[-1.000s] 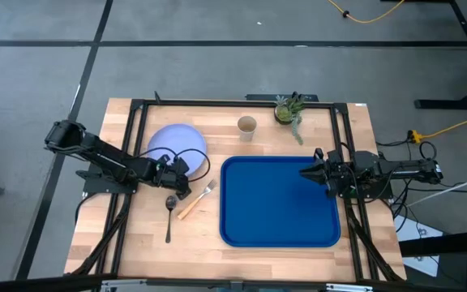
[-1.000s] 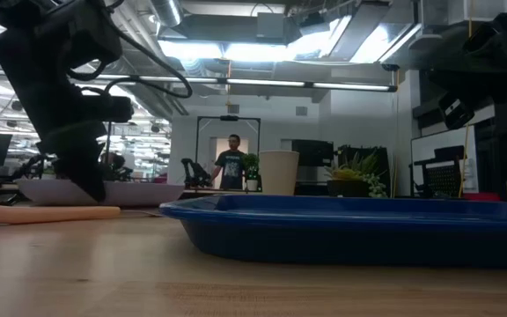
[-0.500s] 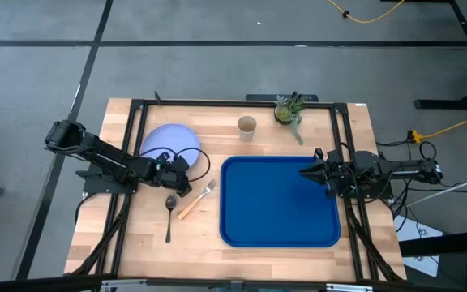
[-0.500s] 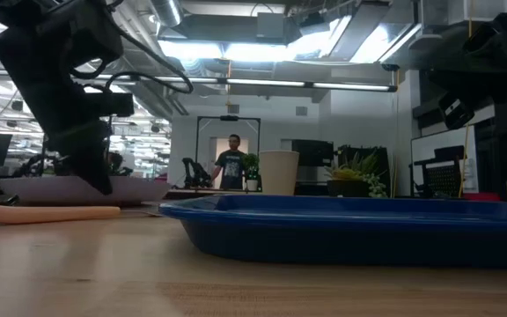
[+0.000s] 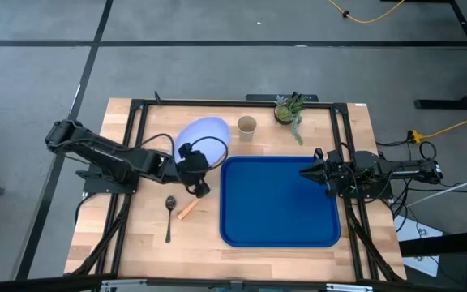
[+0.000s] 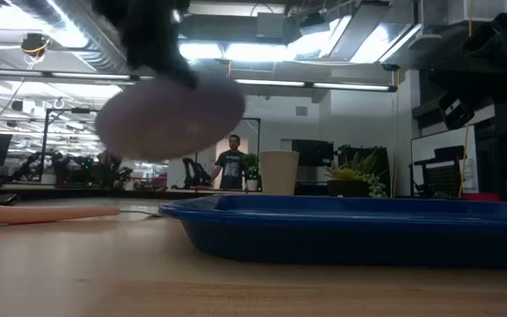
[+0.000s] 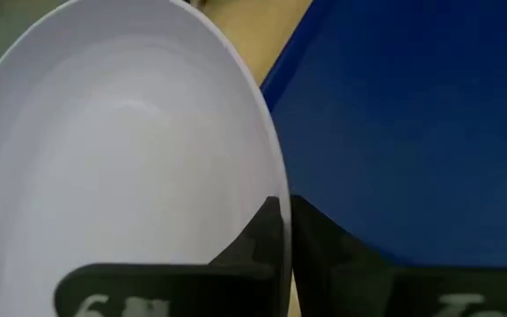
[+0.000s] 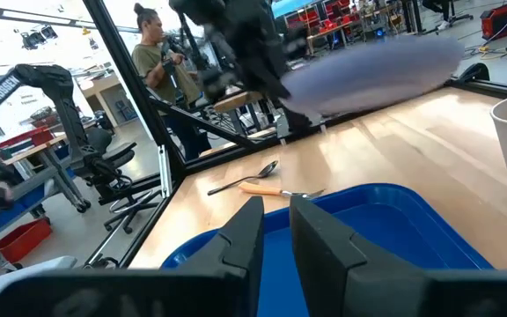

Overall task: Pick and place plate/cup/fork/spoon on tray
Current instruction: Put the white plate on the blue serving tray

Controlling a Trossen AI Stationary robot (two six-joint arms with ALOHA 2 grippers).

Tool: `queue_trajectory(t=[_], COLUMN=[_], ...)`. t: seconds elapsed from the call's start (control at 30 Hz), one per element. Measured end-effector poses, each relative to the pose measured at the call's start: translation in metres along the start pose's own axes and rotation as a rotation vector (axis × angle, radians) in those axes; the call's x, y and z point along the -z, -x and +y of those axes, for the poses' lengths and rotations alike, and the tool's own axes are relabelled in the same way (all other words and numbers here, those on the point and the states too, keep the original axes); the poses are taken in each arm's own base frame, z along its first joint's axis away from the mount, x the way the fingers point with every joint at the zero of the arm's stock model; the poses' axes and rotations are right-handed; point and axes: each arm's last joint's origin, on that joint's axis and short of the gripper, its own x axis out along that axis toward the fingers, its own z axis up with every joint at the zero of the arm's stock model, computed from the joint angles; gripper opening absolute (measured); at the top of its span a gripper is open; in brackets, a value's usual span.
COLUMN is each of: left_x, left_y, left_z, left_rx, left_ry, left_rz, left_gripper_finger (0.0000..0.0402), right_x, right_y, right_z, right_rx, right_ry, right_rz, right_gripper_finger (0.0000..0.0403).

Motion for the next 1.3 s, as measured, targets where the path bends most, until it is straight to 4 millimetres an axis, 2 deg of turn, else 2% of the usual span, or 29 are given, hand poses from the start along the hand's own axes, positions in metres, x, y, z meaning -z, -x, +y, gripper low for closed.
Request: queue_trajectory(t=[0.1,0.17,0.4,0.57,0.67,0.87,1.0,1.13,1.3], left_x=[-0.017,-0.027,-0.045,-0.059,-0.059,-0.047,-0.044,-0.045,-0.046], left_y=[0.004,-0.001,-0.047,-0.068,-0.082,-0.121,-0.14,-0.146,-0.144], left_z=[-0.016,-0.031,-0.084,-0.116,-0.129,-0.131,-0.126,-0.129,-0.132], left_rx=[0.045,0.07,0.157,0.375,0.449,0.415,0.504,0.593,0.623], left_ry=[-0.036,-0.094,-0.287,-0.349,-0.404,-0.494,-0.459,-0.431,-0.427], left_rz=[-0.06,-0.106,-0.096,-0.063,-0.024,0.041,0.067,0.033,0.014], left_gripper_finger=[0.0002,0.0002,0.0002,0.0003,0.0003,0.0004,0.0005,0.0005,0.0005], right_x=[0.0,0.0,-0.001,-0.004,-0.007,-0.009,-0.009,-0.008,-0.008], right_y=[0.0,0.0,0.0,0.0,0.0,0.001,0.001,0.001,0.001], right_z=[0.0,0.0,0.0,0.002,0.003,0.005,0.005,0.005,0.005], right_rx=[0.0,0.0,-0.005,-0.017,-0.046,-0.086,-0.086,-0.086,-0.084], right_ry=[0.0,0.0,0.0,0.029,0.041,0.05,0.051,0.054,0.054], right_rz=[0.0,0.0,-0.014,-0.041,-0.069,-0.077,-0.077,-0.076,-0.072], right_gripper_finger=[0.0065,0.0065,0.0065,0.0065,0.0065,0.0065,0.0065,0.0065,0.0065])
